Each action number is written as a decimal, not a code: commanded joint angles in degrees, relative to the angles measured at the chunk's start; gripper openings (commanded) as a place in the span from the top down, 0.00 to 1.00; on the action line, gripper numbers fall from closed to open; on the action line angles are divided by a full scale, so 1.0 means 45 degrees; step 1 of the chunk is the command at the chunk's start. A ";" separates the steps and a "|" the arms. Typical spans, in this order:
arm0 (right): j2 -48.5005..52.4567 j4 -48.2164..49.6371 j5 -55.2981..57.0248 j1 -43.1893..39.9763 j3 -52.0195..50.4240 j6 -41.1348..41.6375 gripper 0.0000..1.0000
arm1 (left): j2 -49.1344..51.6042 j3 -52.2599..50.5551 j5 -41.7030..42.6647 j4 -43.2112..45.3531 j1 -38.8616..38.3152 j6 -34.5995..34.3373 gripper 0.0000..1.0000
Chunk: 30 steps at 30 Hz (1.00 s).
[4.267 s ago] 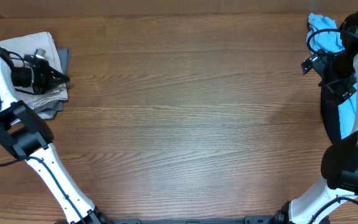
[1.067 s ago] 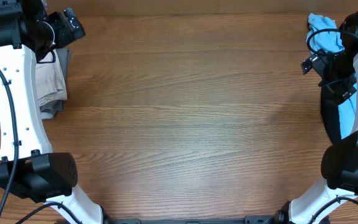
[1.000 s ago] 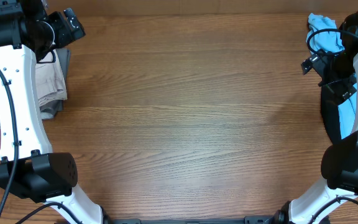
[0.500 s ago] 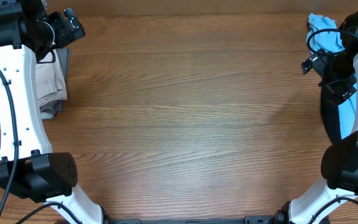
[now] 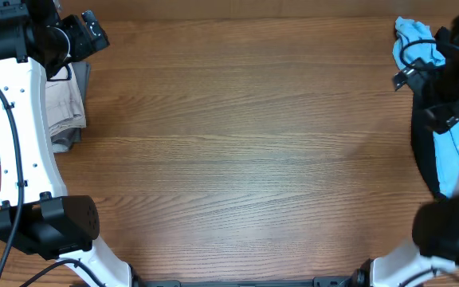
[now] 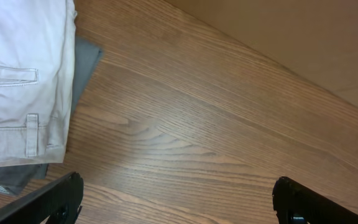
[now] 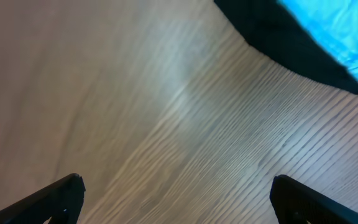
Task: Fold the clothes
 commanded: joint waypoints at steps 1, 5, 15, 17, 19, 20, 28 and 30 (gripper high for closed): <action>-0.2565 -0.0010 0.0073 0.0010 0.0194 -0.0010 0.00 | -0.0005 0.0005 -0.0180 0.0005 -0.0024 -0.0024 0.00; -0.4692 -0.0019 0.0073 0.0301 0.0194 -0.0010 0.00 | -0.0005 0.0005 -0.0180 0.0005 -0.0024 -0.0024 0.00; -0.9126 0.0155 0.0782 0.3963 0.0189 -0.0010 0.00 | -0.0005 0.0005 -0.0185 0.0005 -0.0024 -0.0024 0.00; -0.9889 0.0170 0.0991 0.4522 0.0155 -0.0010 0.00 | -0.0005 0.0005 -0.0180 0.0005 -0.0024 -0.0024 0.00; -1.0584 0.0170 0.0986 0.4813 -0.0078 -0.0005 0.00 | -0.0005 0.0005 -0.0180 0.0005 -0.0024 -0.0024 0.00; -1.0953 0.0170 0.0986 0.4901 -0.0287 -0.0005 0.00 | -0.0005 0.0005 -0.0180 0.0005 -0.0024 -0.0024 0.00; -1.4421 0.1588 0.1224 0.4979 -0.4245 -0.0005 0.00 | -0.0005 0.0005 -0.0180 0.0005 -0.0024 -0.0024 0.00; -1.5251 0.2234 0.1224 0.4988 -0.5387 0.0000 0.00 | -0.0005 0.0005 -0.0185 0.0005 -0.0024 -0.0024 0.00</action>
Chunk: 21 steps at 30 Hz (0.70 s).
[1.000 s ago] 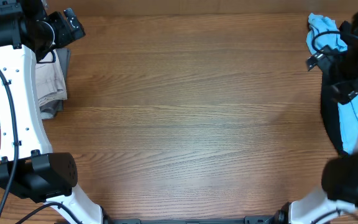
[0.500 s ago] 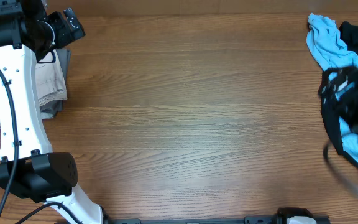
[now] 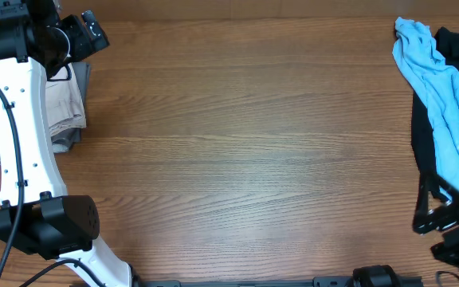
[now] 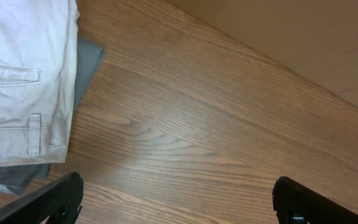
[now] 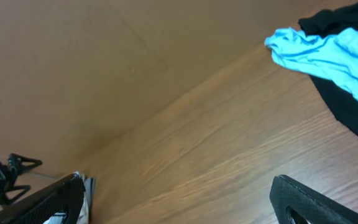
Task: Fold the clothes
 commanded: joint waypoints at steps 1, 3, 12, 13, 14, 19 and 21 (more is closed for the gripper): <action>-0.1069 0.0695 0.0204 0.0078 -0.1685 -0.0005 0.00 | -0.0005 0.0005 -0.0087 0.0005 -0.0024 -0.0024 0.00; -0.1817 0.1345 0.0204 0.0078 -0.2846 -0.0005 0.00 | -0.0005 0.0005 -0.0087 0.0005 -0.0024 -0.0024 0.00; -0.4629 0.5260 0.0199 0.0078 -0.7888 -0.0005 0.00 | -0.0005 0.0005 -0.0087 0.0005 -0.0024 -0.0024 0.00; -0.4838 0.5804 0.0194 0.0078 -0.8398 0.0000 0.00 | -0.0005 0.0005 -0.0087 0.0005 -0.0024 -0.0024 0.00; -0.5081 0.6484 0.0155 0.0078 -0.8986 -0.0005 0.00 | -0.0005 0.0005 -0.0087 0.0005 -0.0024 -0.0024 0.00; -0.6115 0.9661 0.0058 0.0078 -1.1497 -0.0005 0.00 | -0.0005 0.0005 -0.0087 0.0005 -0.0024 -0.0024 0.00; -0.6436 1.0851 0.0063 0.0078 -1.2458 -0.0005 0.00 | -0.0005 0.0005 -0.0087 0.0005 -0.0024 -0.0024 0.00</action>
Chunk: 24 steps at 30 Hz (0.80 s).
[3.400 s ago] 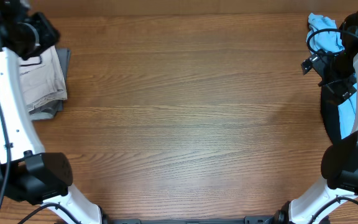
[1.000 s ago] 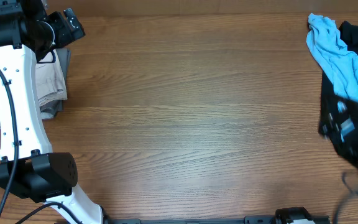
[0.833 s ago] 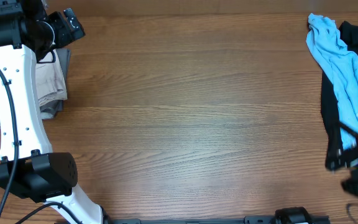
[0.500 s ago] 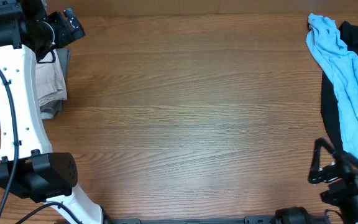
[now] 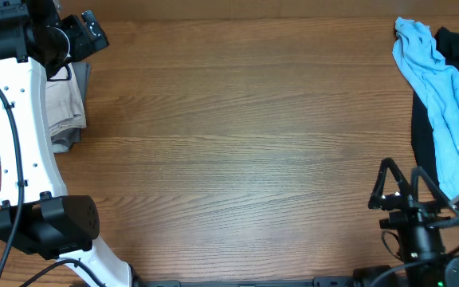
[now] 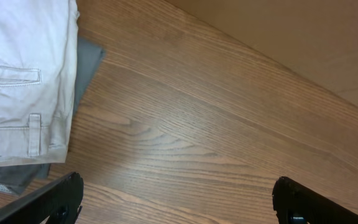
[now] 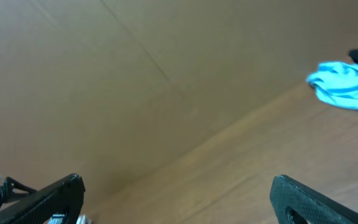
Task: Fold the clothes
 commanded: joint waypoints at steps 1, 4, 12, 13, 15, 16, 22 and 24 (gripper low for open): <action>-0.0656 0.1515 0.0015 0.0058 -0.1569 -0.0015 0.00 | -0.0005 0.0005 -0.0087 0.0005 -0.0024 -0.0024 0.00; -0.0971 0.3196 0.0015 0.0058 -0.2905 -0.0019 0.00 | -0.0005 0.0005 -0.0092 0.0005 -0.0024 -0.0024 0.00; -0.1724 0.6567 0.0068 0.0058 -0.5848 -0.0024 0.00 | -0.0005 0.0005 -0.0087 0.0005 -0.0024 -0.0024 0.00; -0.1783 0.6771 0.0073 0.0058 -0.6086 -0.0024 0.00 | -0.0005 0.0005 -0.0087 0.0005 -0.0024 -0.0024 0.00; -0.1889 0.7213 0.0117 0.0058 -0.6543 -0.0024 0.00 | -0.0005 0.0005 -0.0087 0.0005 -0.0024 -0.0024 0.00; -0.1933 0.7431 0.0117 0.0058 -0.6737 -0.0024 0.00 | -0.0005 0.0005 -0.0087 0.0005 -0.0024 -0.0024 0.00; -0.2098 0.8597 0.0287 0.0058 -0.7631 -0.0078 0.00 | -0.0005 0.0005 -0.0087 0.0005 -0.0024 -0.0024 0.00; -0.2098 0.8733 0.0374 0.0058 -0.7791 -0.0083 0.00 | -0.0005 0.0005 -0.0092 0.0005 -0.0024 -0.0024 0.00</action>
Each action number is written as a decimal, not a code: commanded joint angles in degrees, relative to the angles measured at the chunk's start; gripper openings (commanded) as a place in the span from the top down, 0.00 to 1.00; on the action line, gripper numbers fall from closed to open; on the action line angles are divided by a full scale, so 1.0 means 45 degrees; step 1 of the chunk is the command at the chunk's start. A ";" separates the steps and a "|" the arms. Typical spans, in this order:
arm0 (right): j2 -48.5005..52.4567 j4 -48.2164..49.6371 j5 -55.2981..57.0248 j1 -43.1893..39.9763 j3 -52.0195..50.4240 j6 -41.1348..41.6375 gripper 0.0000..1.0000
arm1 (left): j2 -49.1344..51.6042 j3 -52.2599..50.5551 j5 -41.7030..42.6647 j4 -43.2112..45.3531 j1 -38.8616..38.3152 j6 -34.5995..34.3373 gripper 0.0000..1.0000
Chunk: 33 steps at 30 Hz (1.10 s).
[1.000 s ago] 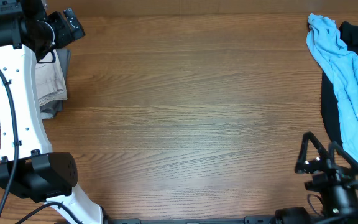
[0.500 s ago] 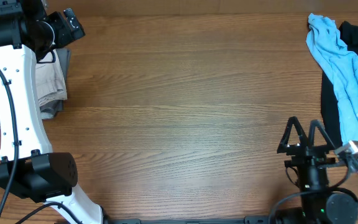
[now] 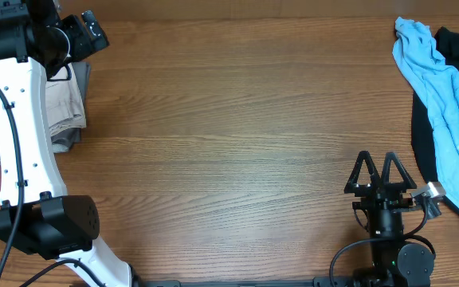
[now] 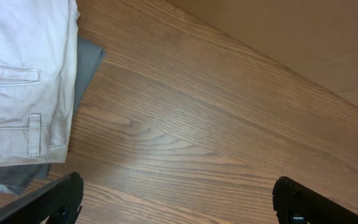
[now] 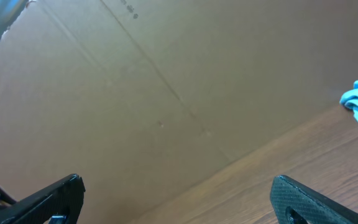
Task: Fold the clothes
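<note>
A folded stack lies at the table's left edge: pale beige trousers (image 4: 17, 81) on top of a grey garment (image 4: 87, 59), seen from above as the stack (image 3: 64, 104). My left gripper (image 4: 176, 208) hovers open just right of it, near the far left corner (image 3: 90, 33), holding nothing. An unfolded light blue garment (image 3: 445, 96) lies over a black garment (image 3: 423, 151) at the right edge. My right gripper (image 3: 379, 171) is open and empty near the front edge, left of that pile, aimed at the back wall (image 5: 176, 202). A corner of the blue garment shows.
A brown cardboard wall (image 5: 166, 93) runs along the table's (image 3: 237, 135) far edge. The left arm's white link (image 3: 18, 135) stretches along the left side above the stack. The right arm's base (image 3: 393, 259) sits at the front edge.
My right gripper has moved left along the front edge and its view has tilted further up the back wall. The left gripper and both clothes piles are unchanged.
My right gripper first hung open over the black and blue clothes at the far right. Then it was back at the front right corner, empty, and afterwards sat further left facing the wall. The left gripper stayed open beside the folded stack throughout.
</note>
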 commanded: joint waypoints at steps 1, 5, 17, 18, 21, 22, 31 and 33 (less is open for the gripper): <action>-0.0160 0.0155 0.0282 0.0063 -0.0335 -0.0112 0.00 | -0.0005 0.0005 -0.0092 0.0010 -0.0024 -0.0024 0.00; -0.0160 0.0155 0.0228 0.0063 -0.0384 -0.0743 0.00 | -0.0005 0.0005 -0.0092 0.0010 -0.0024 -0.0024 0.00; -0.0160 0.0588 0.0170 0.0063 -0.1107 -0.2103 0.00 | -0.0005 0.0005 -0.0092 0.0010 -0.0024 -0.0024 0.00; -0.0160 0.0568 0.0044 0.0063 -0.1103 -0.2118 0.00 | -0.0005 0.0005 -0.0092 0.0010 -0.0024 -0.0024 0.00; -0.0160 0.0559 -0.0214 0.0063 -0.1103 -0.2531 0.00 | -0.0005 0.0005 -0.0092 0.0010 -0.0024 -0.0024 0.00; -0.0160 0.0466 -0.0355 0.0063 -0.1103 -0.2822 0.00 | -0.0005 0.0005 -0.0097 0.0010 -0.0024 -0.0024 0.00; -0.0160 -0.1205 -0.0063 0.0063 -0.1103 -0.3687 0.00 | -0.0005 0.0005 -0.0092 0.0010 -0.0024 -0.0024 0.00; -0.0160 -0.1506 -0.0049 0.0063 -0.1103 -0.3789 0.00 | -0.0005 0.0005 -0.0092 0.0010 -0.0024 -0.0024 0.00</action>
